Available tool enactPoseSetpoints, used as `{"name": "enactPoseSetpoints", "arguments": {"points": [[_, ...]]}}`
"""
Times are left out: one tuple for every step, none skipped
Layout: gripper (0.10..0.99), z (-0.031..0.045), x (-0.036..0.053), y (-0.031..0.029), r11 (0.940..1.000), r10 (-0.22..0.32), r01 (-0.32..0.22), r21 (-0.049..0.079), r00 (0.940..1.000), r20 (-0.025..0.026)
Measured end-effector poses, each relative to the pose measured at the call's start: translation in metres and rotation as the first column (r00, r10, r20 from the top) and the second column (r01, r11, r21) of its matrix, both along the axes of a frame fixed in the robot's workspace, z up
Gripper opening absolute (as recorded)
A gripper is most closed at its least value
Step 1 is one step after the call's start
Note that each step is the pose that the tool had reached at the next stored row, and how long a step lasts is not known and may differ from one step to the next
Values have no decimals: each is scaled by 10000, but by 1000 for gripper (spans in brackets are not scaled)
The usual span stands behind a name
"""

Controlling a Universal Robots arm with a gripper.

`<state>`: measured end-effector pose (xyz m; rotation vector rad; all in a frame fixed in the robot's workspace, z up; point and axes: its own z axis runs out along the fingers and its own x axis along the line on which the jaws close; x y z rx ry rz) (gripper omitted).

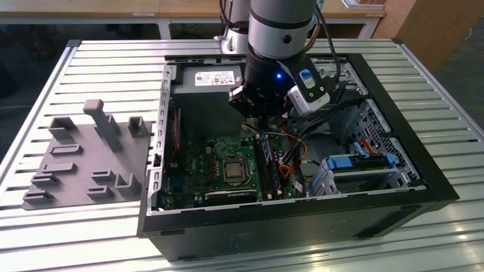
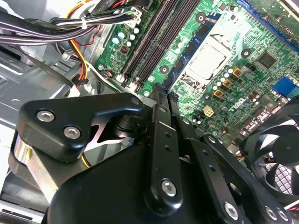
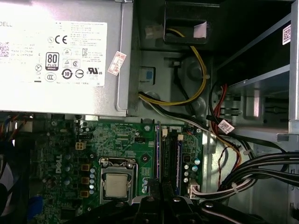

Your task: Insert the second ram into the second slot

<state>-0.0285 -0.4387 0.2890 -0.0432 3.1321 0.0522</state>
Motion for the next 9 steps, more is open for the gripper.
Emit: {"name": "enactPoseSetpoints", "arguments": {"points": [[133,-45,0,-2,10000,0,0,-2,10000,0],[133,-48,-1,-3,10000,0,0,-1,10000,0],[133,-51,-1,-4,10000,0,0,0,10000,0],[133,-54,-1,-5,10000,-1,1,0,10000,0],[133,-56,-1,-6,10000,0,0,-1,10000,0],[133,-59,-2,-7,10000,0,0,0,10000,0],[133,-63,-2,-9,10000,1,-1,0,10000,1],[133,-66,-2,-10,10000,0,0,0,10000,0],[133,-69,-2,-11,10000,0,0,1,10000,1]]}}
